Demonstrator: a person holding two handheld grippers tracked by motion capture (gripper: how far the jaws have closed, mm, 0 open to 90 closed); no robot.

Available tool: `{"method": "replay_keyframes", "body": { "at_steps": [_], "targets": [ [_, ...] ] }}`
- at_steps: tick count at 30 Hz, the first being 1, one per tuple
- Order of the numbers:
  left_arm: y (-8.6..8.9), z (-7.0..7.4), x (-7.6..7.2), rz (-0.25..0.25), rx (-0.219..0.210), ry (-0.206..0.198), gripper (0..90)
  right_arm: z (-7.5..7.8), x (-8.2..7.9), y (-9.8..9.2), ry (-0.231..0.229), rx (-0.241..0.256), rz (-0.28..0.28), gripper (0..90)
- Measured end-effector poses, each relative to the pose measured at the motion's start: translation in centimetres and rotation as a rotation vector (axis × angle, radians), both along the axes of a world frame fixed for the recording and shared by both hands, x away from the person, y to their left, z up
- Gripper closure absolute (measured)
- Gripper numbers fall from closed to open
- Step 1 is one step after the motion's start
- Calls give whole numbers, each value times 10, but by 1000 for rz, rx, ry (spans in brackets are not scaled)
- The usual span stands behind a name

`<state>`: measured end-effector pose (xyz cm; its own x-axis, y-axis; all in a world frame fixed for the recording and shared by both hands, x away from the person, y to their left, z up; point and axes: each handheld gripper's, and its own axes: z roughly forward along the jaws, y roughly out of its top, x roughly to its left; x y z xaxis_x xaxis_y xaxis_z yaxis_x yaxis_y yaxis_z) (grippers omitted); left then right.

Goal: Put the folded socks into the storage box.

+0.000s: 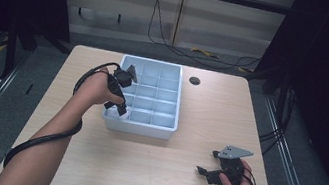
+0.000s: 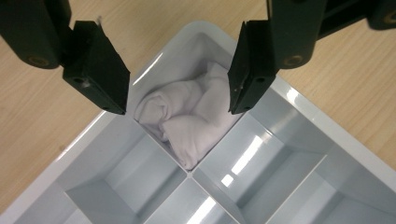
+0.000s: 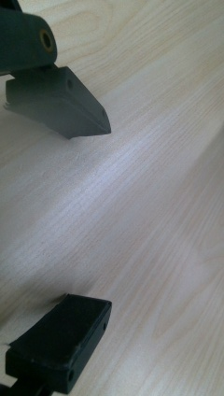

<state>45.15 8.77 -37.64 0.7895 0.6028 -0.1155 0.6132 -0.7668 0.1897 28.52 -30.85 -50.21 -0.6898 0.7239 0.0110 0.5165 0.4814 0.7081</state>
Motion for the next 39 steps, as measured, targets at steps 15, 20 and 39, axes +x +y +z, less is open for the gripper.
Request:
{"method": "replay_keyframes", "body": {
  "at_steps": [15,20,39],
  "targets": [
    [16,2,-13,6,-40,1,356,0,0,0,1,0,2,125],
    [22,2,-17,5,-54,0,356,0,0,0,1,0,1,125],
    [50,0,-33,21,-78,2,332,0,0,0,0,-1,2,124]
  ]
}}
